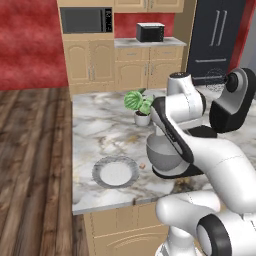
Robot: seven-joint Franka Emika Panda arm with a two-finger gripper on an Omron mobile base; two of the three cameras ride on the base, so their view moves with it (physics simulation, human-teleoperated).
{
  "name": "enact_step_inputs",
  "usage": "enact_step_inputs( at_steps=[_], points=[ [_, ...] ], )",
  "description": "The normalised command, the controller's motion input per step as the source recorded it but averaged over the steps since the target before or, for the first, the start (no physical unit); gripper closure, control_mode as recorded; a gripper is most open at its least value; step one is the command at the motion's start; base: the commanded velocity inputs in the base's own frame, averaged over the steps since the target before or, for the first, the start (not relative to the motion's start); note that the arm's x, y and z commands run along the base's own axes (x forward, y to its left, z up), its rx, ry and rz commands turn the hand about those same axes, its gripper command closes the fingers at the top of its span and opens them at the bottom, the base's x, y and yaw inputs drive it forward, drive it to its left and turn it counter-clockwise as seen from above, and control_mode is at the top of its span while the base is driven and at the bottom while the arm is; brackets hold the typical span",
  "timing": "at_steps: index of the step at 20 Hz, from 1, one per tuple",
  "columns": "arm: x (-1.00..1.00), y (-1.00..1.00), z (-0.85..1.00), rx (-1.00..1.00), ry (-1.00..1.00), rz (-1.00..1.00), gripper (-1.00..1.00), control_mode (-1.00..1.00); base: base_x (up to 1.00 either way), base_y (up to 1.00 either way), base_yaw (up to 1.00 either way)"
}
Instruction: Add butter and sugar cubes to the stand mixer bowl and then turn on the stand mixer to begin making frosting.
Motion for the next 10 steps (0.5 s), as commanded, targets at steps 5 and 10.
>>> enact_step_inputs(
  at_steps=[5,10],
  points=[
    [0.33,-0.02,-0.38,0.03,-0.01,-0.05,1.00,-1.00,0.00,0.00,0.00],
    [0.27,0.00,-0.33,0.00,-0.02,-0.02,1.00,-1.00,0.00,0.00,0.00]
  ],
)
